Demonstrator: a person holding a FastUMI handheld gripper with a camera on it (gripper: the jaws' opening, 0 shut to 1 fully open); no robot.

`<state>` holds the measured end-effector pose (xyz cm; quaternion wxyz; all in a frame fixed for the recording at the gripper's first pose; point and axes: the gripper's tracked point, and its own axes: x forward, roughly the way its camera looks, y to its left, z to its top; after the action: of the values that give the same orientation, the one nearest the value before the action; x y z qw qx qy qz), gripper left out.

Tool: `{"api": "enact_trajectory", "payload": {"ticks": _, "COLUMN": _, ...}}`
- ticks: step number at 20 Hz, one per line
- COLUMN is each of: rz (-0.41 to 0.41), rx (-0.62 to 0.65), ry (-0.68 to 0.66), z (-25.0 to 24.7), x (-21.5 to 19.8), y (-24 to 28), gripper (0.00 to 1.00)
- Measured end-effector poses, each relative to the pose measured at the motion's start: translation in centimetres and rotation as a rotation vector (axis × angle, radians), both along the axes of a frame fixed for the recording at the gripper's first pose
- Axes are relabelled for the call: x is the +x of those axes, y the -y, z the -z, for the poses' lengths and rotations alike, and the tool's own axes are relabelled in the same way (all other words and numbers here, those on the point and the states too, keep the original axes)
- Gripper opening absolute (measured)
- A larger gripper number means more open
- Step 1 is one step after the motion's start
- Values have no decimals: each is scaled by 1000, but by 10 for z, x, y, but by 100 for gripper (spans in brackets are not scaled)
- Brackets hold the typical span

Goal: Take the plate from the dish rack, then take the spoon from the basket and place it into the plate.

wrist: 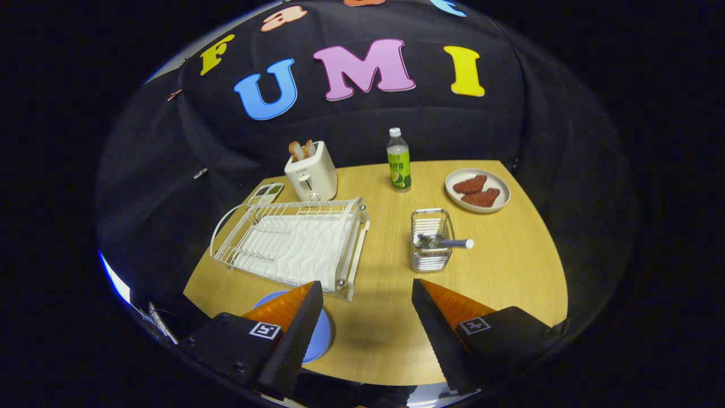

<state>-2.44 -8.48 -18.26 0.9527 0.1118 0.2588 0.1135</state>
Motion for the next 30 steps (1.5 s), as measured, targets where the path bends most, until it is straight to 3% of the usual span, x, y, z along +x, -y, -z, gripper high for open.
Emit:
{"api": "enact_trajectory", "payload": {"ticks": 3, "rz": 11, "rx": -66, "ry": 43, "z": -10, "x": 23, "y": 39, "gripper": 98}}
{"api": "enact_trajectory", "payload": {"ticks": 7, "rz": 21, "rx": -131, "ry": 26, "z": 17, "x": 61, "y": 74, "gripper": 98}}
{"api": "enact_trajectory", "payload": {"ticks": 13, "rz": -76, "rx": -172, "ry": -49, "z": 75, "x": 104, "y": 80, "gripper": 90}}
{"api": "enact_trajectory", "payload": {"ticks": 15, "rz": -89, "rx": -172, "ry": -78, "z": 90, "x": 109, "y": 81, "gripper": 78}}
{"api": "enact_trajectory", "payload": {"ticks": 17, "rz": -66, "rx": -172, "ry": -82, "z": 95, "x": 115, "y": 88, "gripper": 57}}
{"api": "enact_trajectory", "payload": {"ticks": 18, "rz": -56, "rx": -168, "ry": -87, "z": 97, "x": 117, "y": 88, "gripper": 41}}
{"api": "enact_trajectory", "payload": {"ticks": 20, "rz": -57, "rx": -149, "ry": -120, "z": 107, "x": 116, "y": 87, "gripper": 25}}
{"api": "enact_trajectory", "payload": {"ticks": 26, "rz": -68, "rx": -94, "ry": -134, "z": 99, "x": 113, "y": 80, "gripper": 12}}
{"api": "enact_trajectory", "payload": {"ticks": 30, "rz": -46, "rx": -71, "ry": -131, "z": 85, "x": 115, "y": 80, "gripper": 9}}
